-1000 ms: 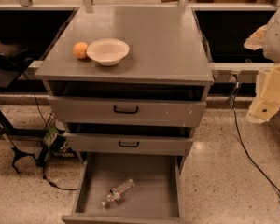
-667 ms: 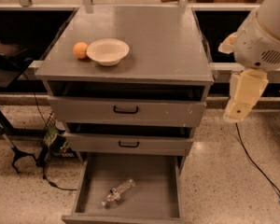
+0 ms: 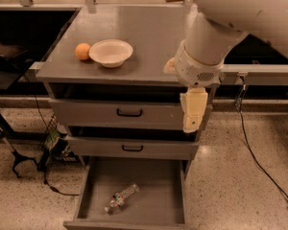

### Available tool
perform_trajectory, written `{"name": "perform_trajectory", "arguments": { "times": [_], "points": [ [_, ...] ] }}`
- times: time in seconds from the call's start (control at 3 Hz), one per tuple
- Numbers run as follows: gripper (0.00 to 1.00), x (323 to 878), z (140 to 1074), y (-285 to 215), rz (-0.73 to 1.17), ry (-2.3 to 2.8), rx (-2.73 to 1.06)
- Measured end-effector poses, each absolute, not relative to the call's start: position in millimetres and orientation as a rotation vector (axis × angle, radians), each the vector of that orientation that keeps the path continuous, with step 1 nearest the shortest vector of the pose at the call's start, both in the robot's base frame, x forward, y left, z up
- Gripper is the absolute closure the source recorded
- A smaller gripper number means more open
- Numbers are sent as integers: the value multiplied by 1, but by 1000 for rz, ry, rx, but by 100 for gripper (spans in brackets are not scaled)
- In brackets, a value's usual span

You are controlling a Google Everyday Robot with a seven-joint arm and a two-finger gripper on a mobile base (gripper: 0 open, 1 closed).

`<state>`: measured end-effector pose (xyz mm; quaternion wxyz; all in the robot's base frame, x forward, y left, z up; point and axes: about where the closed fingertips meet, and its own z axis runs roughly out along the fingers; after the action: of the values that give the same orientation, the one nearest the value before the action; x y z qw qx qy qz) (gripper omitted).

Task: Pick water bottle from bottom drawer and place on counter

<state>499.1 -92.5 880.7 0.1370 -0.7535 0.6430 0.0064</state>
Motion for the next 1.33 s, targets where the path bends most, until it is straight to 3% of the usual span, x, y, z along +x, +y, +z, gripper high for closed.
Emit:
{"name": "perform_trajectory", "arguments": {
  "times": [0.67,1.33],
  "points": [
    [0,479,819,-21,191,1398,-2549],
    [0,477,799,1,104,1282,-2631]
  ]
}}
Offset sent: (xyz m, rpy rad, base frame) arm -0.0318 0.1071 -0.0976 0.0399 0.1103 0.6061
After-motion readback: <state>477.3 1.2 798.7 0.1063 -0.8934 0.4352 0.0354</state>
